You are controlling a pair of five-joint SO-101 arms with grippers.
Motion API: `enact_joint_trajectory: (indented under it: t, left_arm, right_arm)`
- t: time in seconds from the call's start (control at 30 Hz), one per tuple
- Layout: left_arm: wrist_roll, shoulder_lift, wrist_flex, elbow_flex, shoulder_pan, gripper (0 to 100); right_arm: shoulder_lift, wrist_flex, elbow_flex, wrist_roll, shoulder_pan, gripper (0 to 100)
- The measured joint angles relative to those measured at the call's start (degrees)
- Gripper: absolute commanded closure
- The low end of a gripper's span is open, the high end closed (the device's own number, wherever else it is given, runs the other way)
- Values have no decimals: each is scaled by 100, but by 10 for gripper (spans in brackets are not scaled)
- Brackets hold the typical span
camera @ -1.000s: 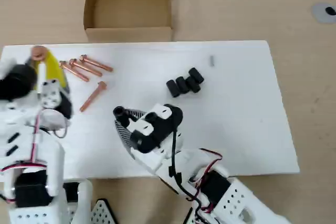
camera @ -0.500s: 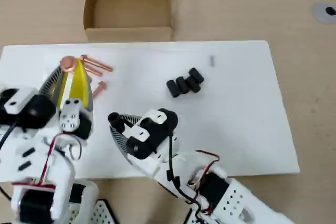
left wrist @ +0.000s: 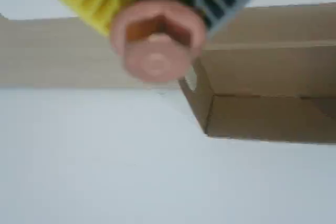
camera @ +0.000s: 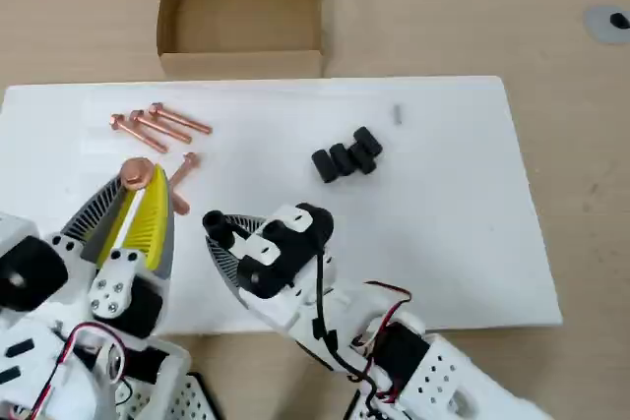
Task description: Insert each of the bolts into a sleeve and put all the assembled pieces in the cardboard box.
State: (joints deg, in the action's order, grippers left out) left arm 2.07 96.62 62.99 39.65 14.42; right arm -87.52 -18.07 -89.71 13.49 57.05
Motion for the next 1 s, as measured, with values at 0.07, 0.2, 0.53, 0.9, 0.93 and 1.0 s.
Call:
enact_joint_trajectory:
  t: [0.07,0.2,0.53,0.9,0.93,1.0]
  left_arm:
    - [62,0,123,-53,167,997]
    - [70,0,185,-26,422,997]
    - [62,0,-158,1011,440,996]
    - [-105,-35,-967,1767,-70,995]
    - [-141,-35,-985,1767,-132,995]
    - [-158,-26,-993,1767,-193,995]
  right_arm:
    - [0,0,0,0,0,989]
    - [0,0,0,0,0,989]
    - [0,0,0,0,0,989]
    - [0,0,-9,0,0,989]
    - [0,26,-9,0,0,989]
    - [0,141,-9,0,0,989]
